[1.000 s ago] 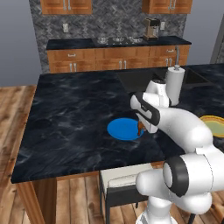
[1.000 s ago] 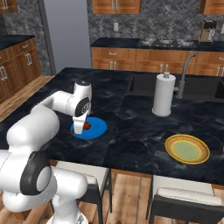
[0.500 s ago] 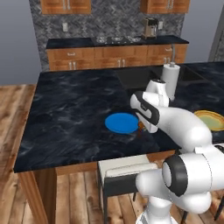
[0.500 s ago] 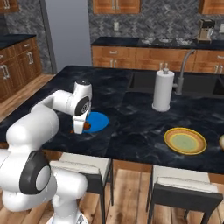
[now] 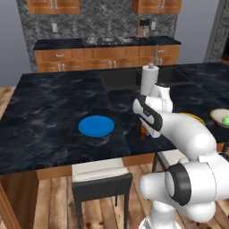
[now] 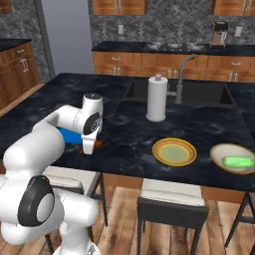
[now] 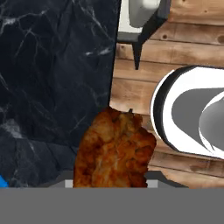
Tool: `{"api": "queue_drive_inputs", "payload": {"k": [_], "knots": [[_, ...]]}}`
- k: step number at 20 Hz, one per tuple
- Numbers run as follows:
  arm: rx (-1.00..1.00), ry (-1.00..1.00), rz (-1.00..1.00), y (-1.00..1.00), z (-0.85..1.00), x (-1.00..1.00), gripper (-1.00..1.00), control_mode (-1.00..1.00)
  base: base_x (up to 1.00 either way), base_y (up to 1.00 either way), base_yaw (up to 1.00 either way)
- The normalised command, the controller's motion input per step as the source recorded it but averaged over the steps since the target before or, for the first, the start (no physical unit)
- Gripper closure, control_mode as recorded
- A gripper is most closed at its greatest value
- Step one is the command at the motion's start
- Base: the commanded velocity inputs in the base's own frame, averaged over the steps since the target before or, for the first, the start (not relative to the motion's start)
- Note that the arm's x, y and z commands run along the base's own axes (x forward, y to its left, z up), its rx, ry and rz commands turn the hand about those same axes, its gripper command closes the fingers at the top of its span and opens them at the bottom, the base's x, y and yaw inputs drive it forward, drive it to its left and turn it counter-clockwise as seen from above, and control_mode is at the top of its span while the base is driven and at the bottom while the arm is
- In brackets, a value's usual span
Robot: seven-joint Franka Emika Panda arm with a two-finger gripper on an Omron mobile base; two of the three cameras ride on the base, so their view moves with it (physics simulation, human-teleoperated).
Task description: Pick the chicken drumstick and corn from their plates and place them in the bowl. Then put the bowl in the fridge.
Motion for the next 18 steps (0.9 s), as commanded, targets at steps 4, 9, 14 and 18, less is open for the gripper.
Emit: {"api": "queue_drive_inputs", "payload": {"k": [4,9,14,18], "knots": [[0.0,0.0,0.0,0.0,0.0,0.0,1.0,1.0,0.0,-0.84,0.0],[0.0,0.0,0.0,0.0,0.0,0.0,1.0,1.0,0.0,-0.83,0.0],[0.0,0.0,0.0,0.0,0.0,0.0,1.0,1.0,0.05,-0.8,-0.02],[0.0,0.0,0.0,0.0,0.0,0.0,1.0,1.0,0.09,-0.79,-0.02]]}}
